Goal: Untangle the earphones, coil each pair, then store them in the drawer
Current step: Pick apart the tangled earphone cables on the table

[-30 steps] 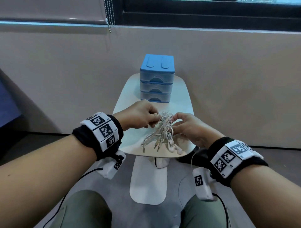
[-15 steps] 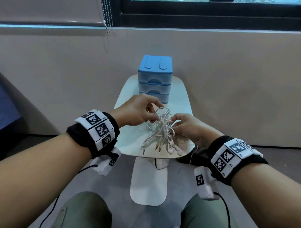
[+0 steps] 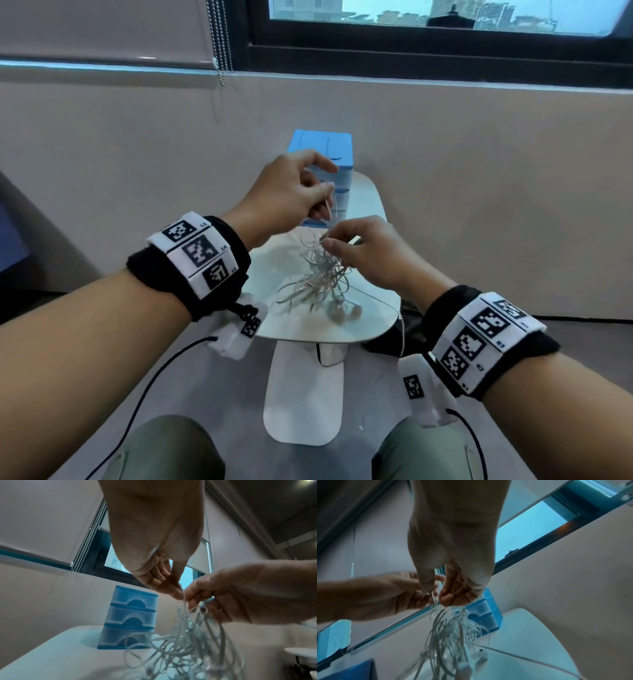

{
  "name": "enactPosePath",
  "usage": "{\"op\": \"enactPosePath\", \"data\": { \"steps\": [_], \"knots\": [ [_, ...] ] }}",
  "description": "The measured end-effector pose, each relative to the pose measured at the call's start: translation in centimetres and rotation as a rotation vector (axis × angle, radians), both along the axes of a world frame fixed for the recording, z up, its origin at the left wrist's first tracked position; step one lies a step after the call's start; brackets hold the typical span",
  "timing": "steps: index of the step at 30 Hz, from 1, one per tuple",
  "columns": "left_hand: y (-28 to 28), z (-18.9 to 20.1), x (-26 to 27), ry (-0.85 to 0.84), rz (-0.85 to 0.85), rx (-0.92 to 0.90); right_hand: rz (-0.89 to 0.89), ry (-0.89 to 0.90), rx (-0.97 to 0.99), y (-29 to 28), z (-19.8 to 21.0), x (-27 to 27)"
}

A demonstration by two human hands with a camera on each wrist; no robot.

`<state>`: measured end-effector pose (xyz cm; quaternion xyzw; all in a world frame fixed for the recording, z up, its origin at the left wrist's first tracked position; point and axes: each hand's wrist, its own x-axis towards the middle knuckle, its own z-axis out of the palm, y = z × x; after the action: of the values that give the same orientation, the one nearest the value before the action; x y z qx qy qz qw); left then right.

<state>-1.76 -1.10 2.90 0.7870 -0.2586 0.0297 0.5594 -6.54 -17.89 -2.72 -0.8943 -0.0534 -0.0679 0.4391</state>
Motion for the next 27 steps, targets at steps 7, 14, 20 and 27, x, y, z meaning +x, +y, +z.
{"op": "enactPosePath", "data": {
  "steps": [7, 14, 20, 27],
  "knots": [
    [0.6, -0.7, -1.0, 0.198, -0.079, -0.207, -0.104, -0.066, 0.076, 1.0, 2.7, 0.1],
    [0.7, -4.9, -2.1, 0.191, -0.248, 0.102, -0.210, -0.172, 0.221, 2.0, 5.7, 0.0],
    [-1.3, -6.4, -1.1, -0.040, -0.188, 0.449, -0.183, -0.097, 0.497, 1.8, 10.9, -1.2],
    [-0.1, -7.6, -0.8, -0.146, -0.074, 0.588, -0.431, -0.417, -0.163, -1.8, 14.1, -1.2]
  ]
}}
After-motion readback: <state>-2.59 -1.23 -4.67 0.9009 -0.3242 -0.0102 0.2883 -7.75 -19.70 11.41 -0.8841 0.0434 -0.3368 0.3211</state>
